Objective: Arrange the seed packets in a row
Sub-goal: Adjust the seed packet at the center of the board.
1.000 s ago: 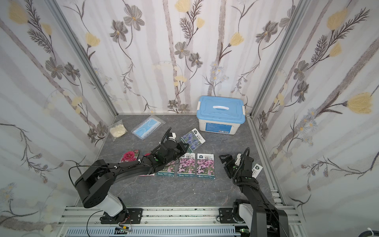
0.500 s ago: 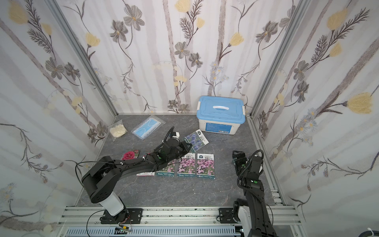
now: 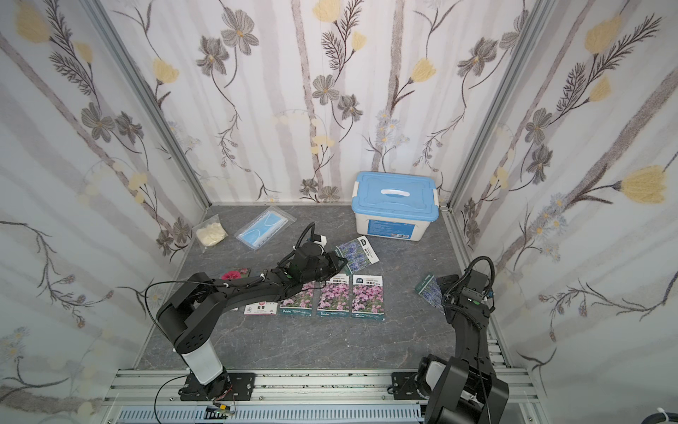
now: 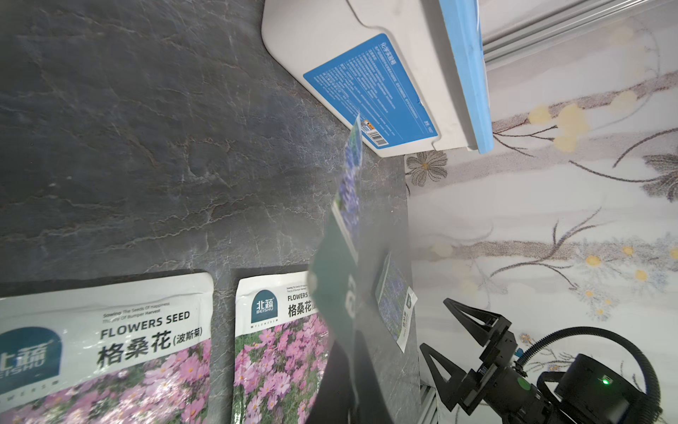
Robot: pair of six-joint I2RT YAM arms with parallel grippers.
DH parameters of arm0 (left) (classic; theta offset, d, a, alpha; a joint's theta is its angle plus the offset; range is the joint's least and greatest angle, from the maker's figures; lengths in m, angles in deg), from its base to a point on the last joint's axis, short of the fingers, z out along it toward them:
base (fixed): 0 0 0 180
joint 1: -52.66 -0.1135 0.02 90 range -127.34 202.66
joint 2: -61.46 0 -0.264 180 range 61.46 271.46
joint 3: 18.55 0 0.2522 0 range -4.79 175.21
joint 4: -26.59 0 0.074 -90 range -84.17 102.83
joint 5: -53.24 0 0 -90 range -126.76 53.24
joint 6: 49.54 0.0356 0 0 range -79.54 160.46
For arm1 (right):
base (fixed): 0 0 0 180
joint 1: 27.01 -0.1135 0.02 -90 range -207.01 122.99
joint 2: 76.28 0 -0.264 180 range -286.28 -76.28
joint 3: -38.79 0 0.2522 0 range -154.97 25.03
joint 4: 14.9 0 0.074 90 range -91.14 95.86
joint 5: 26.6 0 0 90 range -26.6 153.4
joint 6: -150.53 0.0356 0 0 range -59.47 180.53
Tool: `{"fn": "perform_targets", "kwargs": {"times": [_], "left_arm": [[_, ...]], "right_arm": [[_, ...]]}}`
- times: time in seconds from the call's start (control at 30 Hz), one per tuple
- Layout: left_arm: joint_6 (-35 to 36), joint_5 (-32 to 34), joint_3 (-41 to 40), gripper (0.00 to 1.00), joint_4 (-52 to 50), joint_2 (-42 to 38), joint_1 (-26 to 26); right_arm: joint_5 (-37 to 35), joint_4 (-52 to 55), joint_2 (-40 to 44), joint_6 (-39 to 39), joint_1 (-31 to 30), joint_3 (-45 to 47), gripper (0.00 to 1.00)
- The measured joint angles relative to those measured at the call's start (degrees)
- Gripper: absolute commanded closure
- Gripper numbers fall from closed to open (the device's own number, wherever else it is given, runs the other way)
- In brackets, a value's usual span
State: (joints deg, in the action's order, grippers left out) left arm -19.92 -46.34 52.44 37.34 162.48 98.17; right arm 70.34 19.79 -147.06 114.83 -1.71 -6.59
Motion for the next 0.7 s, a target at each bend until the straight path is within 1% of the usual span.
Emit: {"fn": "perform_targets", "kwargs": {"times": [0.37,0.5,0.63,0.7], "left_arm": [[0.2,-3.3,0.6,1.00,0.5,-1.5,-0.2],[0.4,-3.7,-0.1,1.00,0.7,-3.7,-0.1],[1.1,-3.7,-0.7,1.00,0.6,-5.6,0.1],[1.6,-3.5,-0.8,1.00,0.6,-6.2,0.1]], "right_arm": [[-2.0,0.1,-10.7,-3.6,-0.3,-0.9,0.00],[-4.3,-0.1,-16.8,-6.3,-2.2,-5.6,0.00],[-6.9,1.4,-26.2,-10.4,-5.8,-13.8,0.00],[-8.3,1.6,-29.5,-12.5,-7.8,-16.8,0.00]]}}
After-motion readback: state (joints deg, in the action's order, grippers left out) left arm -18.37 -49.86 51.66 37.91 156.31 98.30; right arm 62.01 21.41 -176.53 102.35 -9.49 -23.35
